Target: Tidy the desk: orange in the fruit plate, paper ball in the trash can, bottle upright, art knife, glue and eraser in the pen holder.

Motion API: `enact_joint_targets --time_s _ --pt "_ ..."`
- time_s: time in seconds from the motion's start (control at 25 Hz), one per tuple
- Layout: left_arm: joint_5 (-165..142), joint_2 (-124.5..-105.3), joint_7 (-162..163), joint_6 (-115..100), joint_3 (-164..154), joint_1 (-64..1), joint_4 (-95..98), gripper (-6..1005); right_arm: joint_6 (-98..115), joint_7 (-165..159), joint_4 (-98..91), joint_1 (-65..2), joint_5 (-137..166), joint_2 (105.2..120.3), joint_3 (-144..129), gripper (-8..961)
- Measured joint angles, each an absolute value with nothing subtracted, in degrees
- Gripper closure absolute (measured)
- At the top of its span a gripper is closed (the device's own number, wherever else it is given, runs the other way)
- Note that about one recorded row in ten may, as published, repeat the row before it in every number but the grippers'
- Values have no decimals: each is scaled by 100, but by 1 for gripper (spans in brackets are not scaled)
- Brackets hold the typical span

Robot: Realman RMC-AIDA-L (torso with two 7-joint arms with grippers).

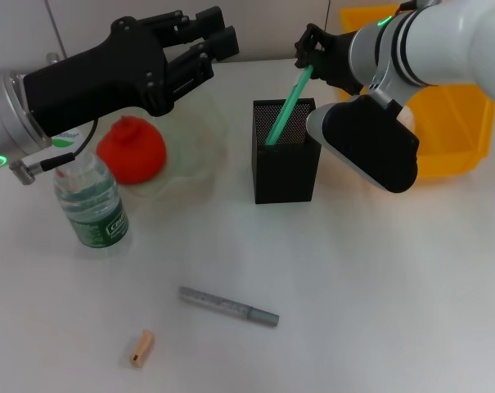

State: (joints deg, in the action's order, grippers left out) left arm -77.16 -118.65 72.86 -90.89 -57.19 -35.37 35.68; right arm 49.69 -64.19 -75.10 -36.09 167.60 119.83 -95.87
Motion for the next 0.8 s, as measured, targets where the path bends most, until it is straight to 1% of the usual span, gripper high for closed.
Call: enact_joint_targets --time_s 0.48,0.8 --pt "-7717 -11865 7286 -9146 -5730 -3532 3599 649 4885 -6460 -7630 -3552 16761 11979 -9535 729" --pt "-7716 -11865 7286 -9175 -5730 -3533 3621 647 4820 -6504 -7825 -3515 16760 11971 -9504 565"
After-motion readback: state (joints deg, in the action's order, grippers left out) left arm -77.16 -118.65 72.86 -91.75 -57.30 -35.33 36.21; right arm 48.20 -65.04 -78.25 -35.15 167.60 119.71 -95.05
